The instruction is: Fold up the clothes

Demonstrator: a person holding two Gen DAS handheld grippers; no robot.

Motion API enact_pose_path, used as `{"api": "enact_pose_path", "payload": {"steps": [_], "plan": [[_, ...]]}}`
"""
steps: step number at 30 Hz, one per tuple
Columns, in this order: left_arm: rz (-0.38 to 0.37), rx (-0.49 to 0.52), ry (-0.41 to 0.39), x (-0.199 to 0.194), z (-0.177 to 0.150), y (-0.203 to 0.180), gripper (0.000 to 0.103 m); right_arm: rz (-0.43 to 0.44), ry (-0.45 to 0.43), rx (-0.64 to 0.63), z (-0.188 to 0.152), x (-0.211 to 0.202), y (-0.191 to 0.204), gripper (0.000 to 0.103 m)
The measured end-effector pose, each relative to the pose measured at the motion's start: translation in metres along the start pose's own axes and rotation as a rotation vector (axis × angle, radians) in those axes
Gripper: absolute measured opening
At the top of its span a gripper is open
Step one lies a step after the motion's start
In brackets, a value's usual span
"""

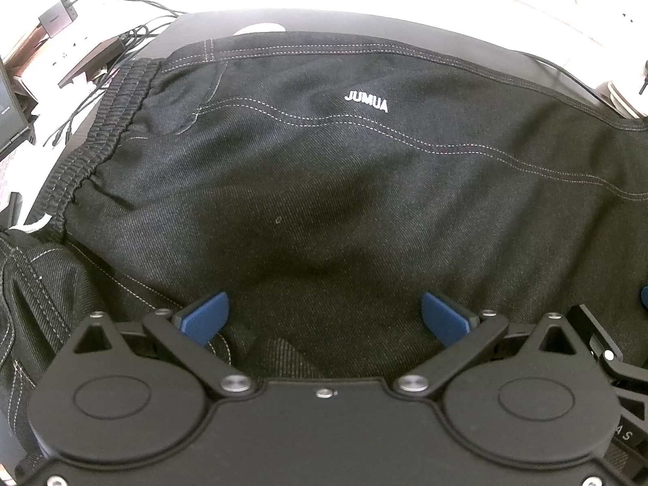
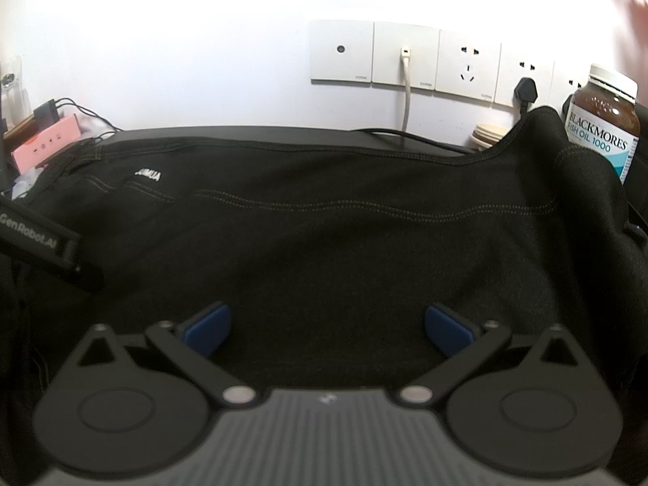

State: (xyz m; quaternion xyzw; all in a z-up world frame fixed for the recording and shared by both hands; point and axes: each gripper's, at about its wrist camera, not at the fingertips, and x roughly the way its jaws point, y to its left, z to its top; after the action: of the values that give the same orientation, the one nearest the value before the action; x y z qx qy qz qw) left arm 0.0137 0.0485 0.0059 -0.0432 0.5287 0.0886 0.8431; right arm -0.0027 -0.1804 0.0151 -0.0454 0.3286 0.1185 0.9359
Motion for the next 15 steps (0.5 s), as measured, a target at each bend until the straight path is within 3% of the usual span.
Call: {"api": "enact_pose_path", "payload": {"steps": [15], "plan": [[0.001,-0.002,-0.009,-0.0009,-0.0010,0.0010,0.103,0.000,0.000,0.000,0.0000,-0.0002,-0.0001,0.102]]}}
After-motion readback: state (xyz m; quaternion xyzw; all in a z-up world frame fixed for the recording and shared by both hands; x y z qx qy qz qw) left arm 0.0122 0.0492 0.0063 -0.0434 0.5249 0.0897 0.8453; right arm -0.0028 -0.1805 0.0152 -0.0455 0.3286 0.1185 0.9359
